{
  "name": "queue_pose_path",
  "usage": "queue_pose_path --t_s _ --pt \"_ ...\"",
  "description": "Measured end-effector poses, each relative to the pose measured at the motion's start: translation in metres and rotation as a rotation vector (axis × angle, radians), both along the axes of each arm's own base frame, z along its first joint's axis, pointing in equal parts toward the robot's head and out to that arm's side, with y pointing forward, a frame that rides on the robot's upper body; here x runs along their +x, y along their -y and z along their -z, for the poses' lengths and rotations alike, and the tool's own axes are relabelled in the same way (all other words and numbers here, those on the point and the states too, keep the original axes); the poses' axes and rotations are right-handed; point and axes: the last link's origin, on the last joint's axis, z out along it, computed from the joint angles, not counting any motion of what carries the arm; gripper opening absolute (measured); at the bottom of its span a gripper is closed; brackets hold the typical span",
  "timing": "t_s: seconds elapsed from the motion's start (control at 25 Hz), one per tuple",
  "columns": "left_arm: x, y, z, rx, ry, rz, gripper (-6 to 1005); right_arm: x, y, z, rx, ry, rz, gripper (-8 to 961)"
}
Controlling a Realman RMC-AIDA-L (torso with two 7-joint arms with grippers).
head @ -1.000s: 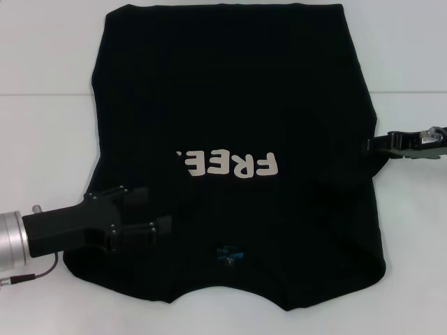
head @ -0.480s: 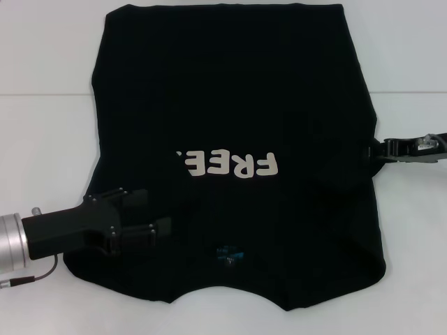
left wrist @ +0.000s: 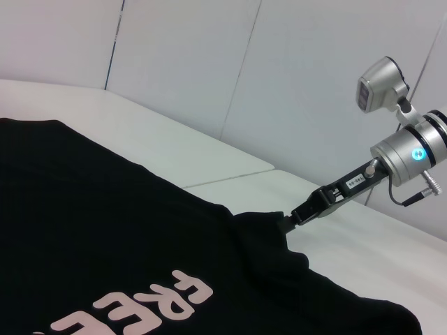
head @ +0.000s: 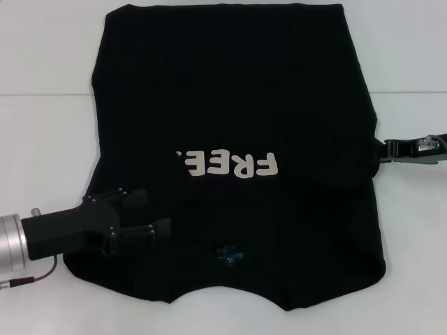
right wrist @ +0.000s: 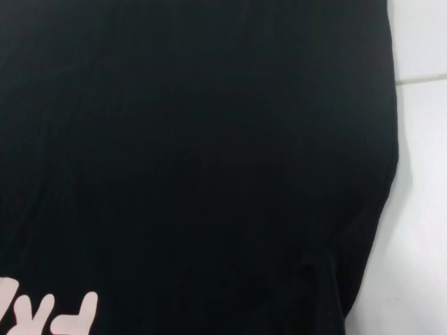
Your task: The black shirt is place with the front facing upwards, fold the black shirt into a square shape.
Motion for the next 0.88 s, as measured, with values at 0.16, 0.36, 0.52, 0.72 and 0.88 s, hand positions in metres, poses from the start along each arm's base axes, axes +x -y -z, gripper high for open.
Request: queue_pose_path --t_s 0.16,0.36,0.52,0.72,0.88 --pt "0.000 0.000 0.000 0.000 0.000 0.000 876 -0.002 0.000 -0.002 -0.008 -0.019 0.000 182" --pt "0.000 0.000 0.000 -0.002 0.002 0.002 877 -0.009 -0.001 -0.013 -0.003 -0.083 0.000 60" --pt "0.000 0.001 0.000 -0.004 0.005 0.003 877 -0.014 -0.001 -0.022 0.009 -0.140 0.003 35" --pt "-0.001 0.003 0.000 -0.005 0.006 -0.001 877 -0.023 -0.004 -0.024 0.034 -0.222 -0.005 37" --pt "-0.001 0.003 0.000 -0.005 0.006 -0.002 877 -0.031 -0.007 -0.023 0.076 -0.311 -0.003 39"
